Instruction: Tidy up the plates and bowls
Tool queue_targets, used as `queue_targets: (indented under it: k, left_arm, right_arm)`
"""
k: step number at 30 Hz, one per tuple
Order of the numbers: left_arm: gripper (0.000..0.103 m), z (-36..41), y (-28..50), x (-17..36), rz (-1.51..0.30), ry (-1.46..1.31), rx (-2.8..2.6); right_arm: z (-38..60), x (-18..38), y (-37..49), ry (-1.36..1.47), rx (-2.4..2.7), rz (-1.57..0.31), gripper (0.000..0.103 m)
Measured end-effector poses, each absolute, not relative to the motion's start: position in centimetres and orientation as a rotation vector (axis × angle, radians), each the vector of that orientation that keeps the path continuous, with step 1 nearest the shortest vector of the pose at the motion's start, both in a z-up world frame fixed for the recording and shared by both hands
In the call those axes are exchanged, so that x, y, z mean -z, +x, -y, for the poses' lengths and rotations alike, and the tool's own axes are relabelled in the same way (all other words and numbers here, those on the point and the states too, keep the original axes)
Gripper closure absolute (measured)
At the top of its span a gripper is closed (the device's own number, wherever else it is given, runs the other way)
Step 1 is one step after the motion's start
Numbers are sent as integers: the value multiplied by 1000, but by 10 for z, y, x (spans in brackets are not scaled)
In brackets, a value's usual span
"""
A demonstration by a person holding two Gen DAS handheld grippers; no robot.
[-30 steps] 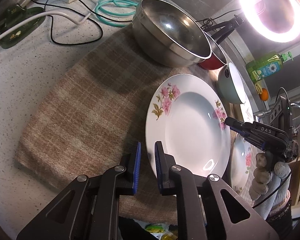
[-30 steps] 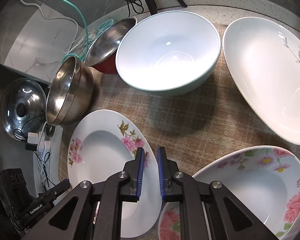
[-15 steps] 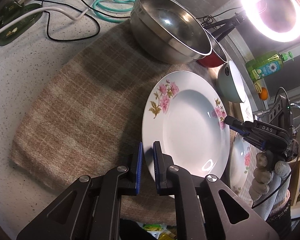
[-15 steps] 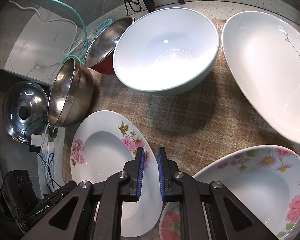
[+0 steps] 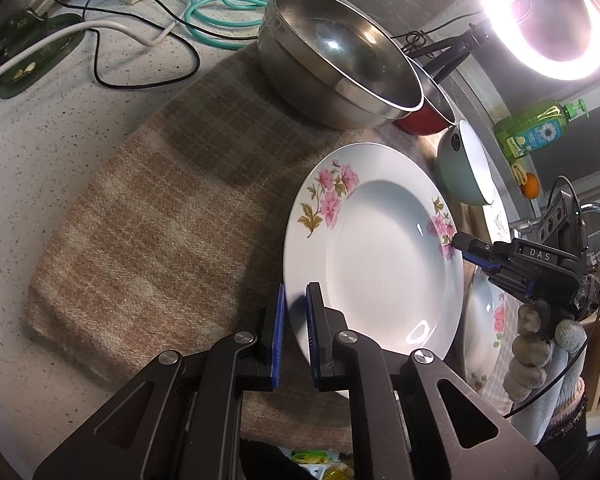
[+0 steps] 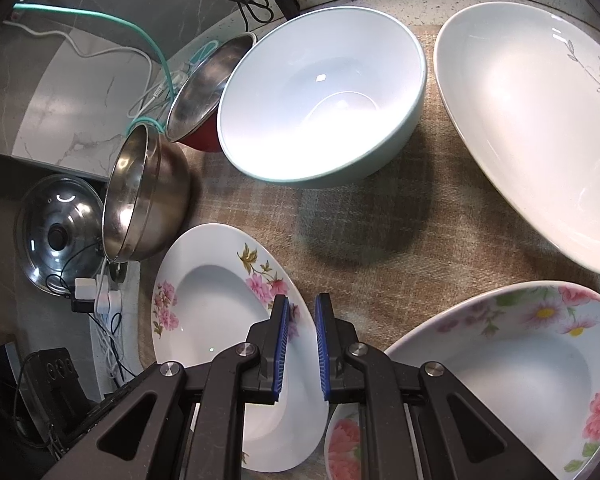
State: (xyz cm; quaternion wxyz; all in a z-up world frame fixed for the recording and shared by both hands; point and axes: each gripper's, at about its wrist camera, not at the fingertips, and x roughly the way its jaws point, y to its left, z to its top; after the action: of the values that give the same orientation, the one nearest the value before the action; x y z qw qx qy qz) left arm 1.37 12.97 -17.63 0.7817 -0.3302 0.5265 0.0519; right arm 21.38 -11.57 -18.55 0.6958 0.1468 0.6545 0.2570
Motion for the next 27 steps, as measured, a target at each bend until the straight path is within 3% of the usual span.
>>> queue_targets:
  k: [27]
  left_arm:
    - [93, -143, 15, 173, -1150, -658, -138]
  right_arm:
    - [103, 181, 189, 293, -579, -1464, 90]
